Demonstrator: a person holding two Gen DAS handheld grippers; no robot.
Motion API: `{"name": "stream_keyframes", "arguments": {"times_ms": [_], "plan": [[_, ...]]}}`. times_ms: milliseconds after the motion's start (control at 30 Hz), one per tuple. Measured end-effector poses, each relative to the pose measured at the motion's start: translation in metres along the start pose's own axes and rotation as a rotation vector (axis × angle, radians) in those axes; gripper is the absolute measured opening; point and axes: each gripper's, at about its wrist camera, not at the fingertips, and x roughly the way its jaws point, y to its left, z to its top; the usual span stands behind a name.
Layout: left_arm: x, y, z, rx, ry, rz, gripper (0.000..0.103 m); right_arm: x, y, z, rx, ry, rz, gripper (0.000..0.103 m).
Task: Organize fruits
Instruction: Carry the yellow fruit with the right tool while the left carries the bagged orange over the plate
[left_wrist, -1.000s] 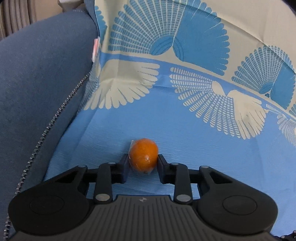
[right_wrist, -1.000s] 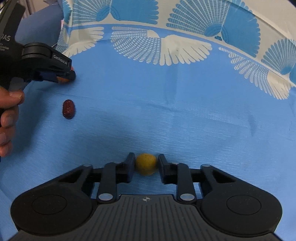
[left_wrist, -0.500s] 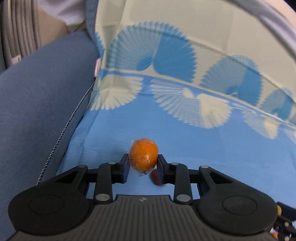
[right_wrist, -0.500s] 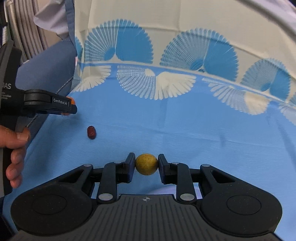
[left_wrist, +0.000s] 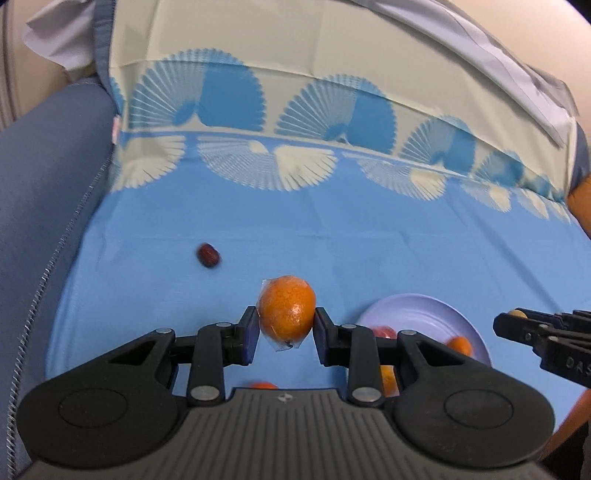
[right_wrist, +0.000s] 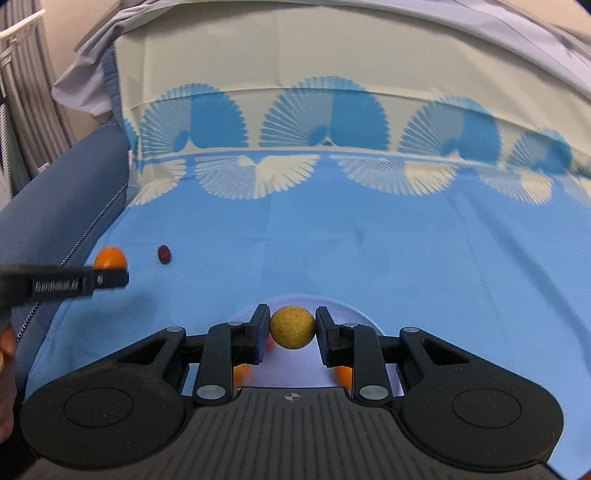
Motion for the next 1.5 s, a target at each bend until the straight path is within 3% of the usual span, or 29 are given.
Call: {"name": "stream_keyframes", "arguments": {"times_ms": [267, 567, 1233, 1500], "plan": [[0.009, -0.029, -0.01, 0.149, -0.026, -0.015, 0.034, -0.007, -0.037, -0.015, 0.023, -0.011, -0.055, 0.028], [0.022, -0.044, -0.013, 0.209, -0.033, -0.025, 0.035, 0.005, -0.049, -0.019, 0.043, 0.01, -0.063, 0.028], [0.026, -0.05, -0.015, 0.236, -0.034, -0.033, 0.035, 0.013, -0.039, -0.018, -0.01, -0.013, -0.094, 0.028], [0.029, -0.052, -0.016, 0.242, 0.0, -0.088, 0.035, 0.013, -0.037, -0.017, -0.008, -0.01, -0.091, 0.028]]}}
